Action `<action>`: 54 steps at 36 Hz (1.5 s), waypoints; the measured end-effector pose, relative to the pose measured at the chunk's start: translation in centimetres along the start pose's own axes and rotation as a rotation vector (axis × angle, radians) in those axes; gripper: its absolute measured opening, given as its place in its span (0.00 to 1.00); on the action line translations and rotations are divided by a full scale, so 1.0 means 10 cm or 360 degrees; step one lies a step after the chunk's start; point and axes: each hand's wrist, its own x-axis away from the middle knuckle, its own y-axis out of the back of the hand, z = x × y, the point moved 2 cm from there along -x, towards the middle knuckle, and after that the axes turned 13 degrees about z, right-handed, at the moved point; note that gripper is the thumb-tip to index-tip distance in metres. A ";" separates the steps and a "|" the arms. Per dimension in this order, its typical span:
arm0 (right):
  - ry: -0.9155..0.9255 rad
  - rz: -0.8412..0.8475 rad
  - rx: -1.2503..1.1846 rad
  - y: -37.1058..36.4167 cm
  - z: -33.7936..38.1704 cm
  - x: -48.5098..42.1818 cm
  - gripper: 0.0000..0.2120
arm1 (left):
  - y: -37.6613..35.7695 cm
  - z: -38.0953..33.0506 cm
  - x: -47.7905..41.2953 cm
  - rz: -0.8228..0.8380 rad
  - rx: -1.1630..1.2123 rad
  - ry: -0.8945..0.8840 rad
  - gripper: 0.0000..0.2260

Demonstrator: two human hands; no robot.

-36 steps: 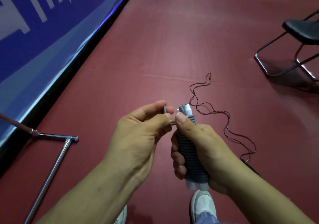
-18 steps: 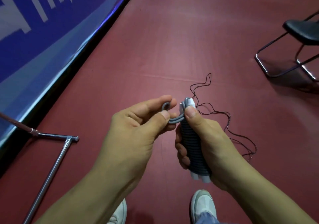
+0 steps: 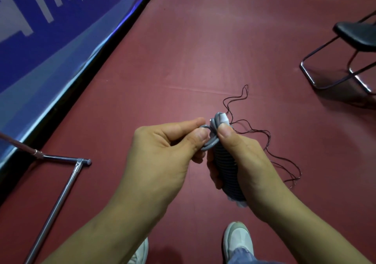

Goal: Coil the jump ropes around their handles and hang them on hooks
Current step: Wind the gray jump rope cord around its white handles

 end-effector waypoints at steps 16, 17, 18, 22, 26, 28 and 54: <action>-0.0127 0.0085 -0.0241 -0.08 -0.08 -0.02 0.24 | -0.01 -0.09 0.00 -0.0090 -0.0237 -0.0152 0.06; -0.0117 0.0097 -0.0220 -0.08 -0.08 -0.02 0.25 | -0.02 -0.10 0.00 -0.0097 -0.0244 -0.0157 0.06; -0.0110 0.0104 -0.0183 -0.07 -0.08 -0.02 0.26 | -0.02 -0.10 0.01 -0.0108 -0.0258 -0.0161 0.06; -0.0108 0.0130 -0.0145 -0.08 -0.08 -0.01 0.26 | 0.00 -0.09 0.00 -0.0125 -0.0296 -0.0206 0.05; -0.0092 0.0129 -0.0181 -0.10 -0.07 -0.02 0.24 | -0.01 -0.08 0.00 -0.0116 -0.0233 -0.0213 0.06; -0.0087 0.0117 -0.0229 -0.10 -0.06 -0.02 0.24 | -0.03 -0.07 0.00 -0.0129 -0.0202 -0.0217 0.06; -0.0166 0.0138 -0.0629 -0.09 -0.08 0.00 0.23 | -0.01 -0.02 -0.03 0.0095 0.0008 -0.0150 0.05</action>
